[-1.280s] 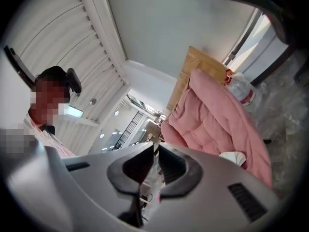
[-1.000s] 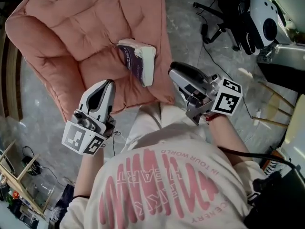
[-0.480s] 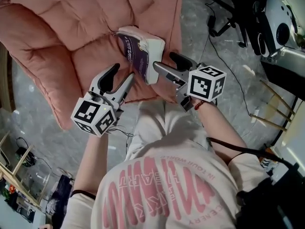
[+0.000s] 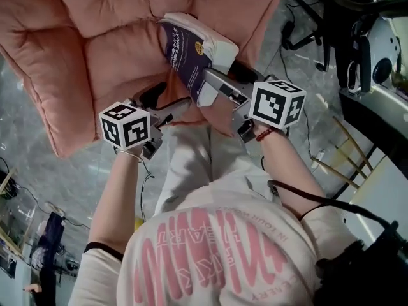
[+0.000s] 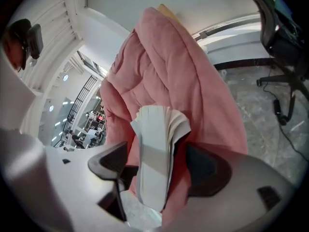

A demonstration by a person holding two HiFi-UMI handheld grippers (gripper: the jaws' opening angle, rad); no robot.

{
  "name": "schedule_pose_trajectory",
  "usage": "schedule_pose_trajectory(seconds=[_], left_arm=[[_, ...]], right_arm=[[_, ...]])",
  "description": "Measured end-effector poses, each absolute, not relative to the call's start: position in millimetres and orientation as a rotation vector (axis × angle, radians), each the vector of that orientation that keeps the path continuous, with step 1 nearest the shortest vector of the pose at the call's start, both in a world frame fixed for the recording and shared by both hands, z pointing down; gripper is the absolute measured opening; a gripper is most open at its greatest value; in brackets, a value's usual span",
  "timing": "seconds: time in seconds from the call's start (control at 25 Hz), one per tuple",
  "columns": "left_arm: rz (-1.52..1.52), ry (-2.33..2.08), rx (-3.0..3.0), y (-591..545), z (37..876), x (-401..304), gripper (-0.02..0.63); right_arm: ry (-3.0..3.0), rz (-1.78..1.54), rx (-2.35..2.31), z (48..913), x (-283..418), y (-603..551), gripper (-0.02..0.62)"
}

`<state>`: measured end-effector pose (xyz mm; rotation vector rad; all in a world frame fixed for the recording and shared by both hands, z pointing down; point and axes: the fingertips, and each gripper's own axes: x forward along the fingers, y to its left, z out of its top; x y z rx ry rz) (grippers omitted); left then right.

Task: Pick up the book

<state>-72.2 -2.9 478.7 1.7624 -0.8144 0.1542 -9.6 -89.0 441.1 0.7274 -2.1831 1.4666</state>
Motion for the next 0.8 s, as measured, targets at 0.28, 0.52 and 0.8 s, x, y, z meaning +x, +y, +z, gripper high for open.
schedule_pose_trajectory(seconds=[0.28, 0.52, 0.8], left_arm=[[-0.384, -0.72, 1.301, 7, 514, -54, 0.417], [-0.683, -0.631, 1.209, -8, 508, -37, 0.417], [-0.775, -0.611, 1.243, -20, 491, -41, 0.417]], right_arm=[[-2.099, 1.213, 0.671, 437, -11, -88, 0.376], [-2.049, 1.156, 0.663, 431, -20, -89, 0.374], [-2.014, 1.054, 0.577, 449, -51, -86, 0.373]])
